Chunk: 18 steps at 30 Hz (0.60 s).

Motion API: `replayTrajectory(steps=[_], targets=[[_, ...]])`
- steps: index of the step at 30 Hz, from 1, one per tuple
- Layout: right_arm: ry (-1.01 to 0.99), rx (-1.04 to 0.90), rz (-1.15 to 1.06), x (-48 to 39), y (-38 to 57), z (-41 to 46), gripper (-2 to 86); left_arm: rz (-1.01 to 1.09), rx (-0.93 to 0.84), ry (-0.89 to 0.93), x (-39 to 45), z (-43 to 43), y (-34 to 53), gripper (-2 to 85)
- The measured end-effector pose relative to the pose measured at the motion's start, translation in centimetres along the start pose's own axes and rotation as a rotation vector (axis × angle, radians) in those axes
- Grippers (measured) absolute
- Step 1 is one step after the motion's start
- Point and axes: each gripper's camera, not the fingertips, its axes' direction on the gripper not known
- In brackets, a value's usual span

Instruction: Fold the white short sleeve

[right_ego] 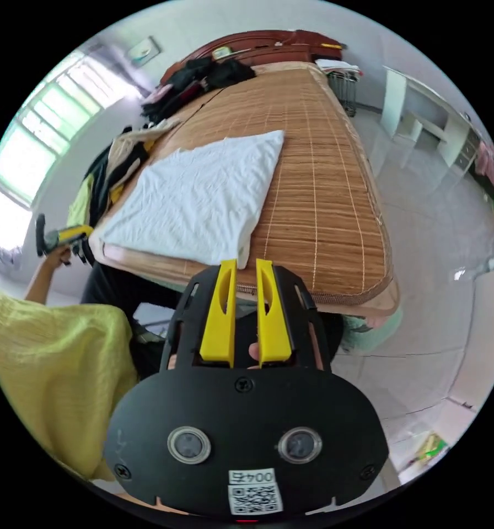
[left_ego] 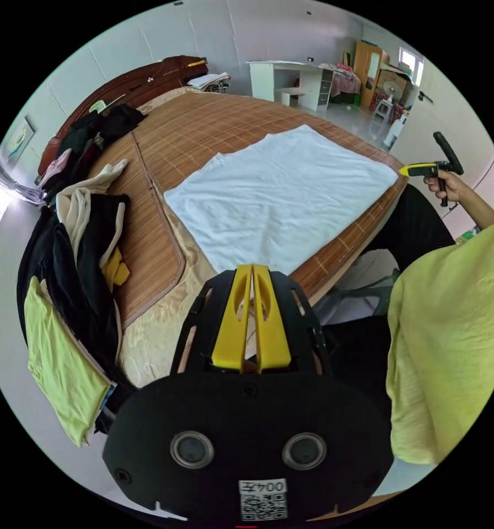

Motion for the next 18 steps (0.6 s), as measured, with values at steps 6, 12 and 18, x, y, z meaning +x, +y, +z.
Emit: replayTrajectory(steps=[6, 12, 18], targets=[[-0.127, 0.024, 0.132, 2.0, 1.3, 2.1, 6.3, 0.109, -0.144, -0.043, 4.8, 5.6, -3.0, 0.6], [-0.208, 0.040, 0.221, 3.4, 2.5, 3.6, 7.2, 0.142, -0.162, -0.057, 5.7, 6.6, -3.3, 0.4], [-0.043, 0.005, 0.084, -1.7, 0.8, 4.4, 7.2, 0.180, -0.176, -0.094, 6.7, 7.2, -3.7, 0.3]])
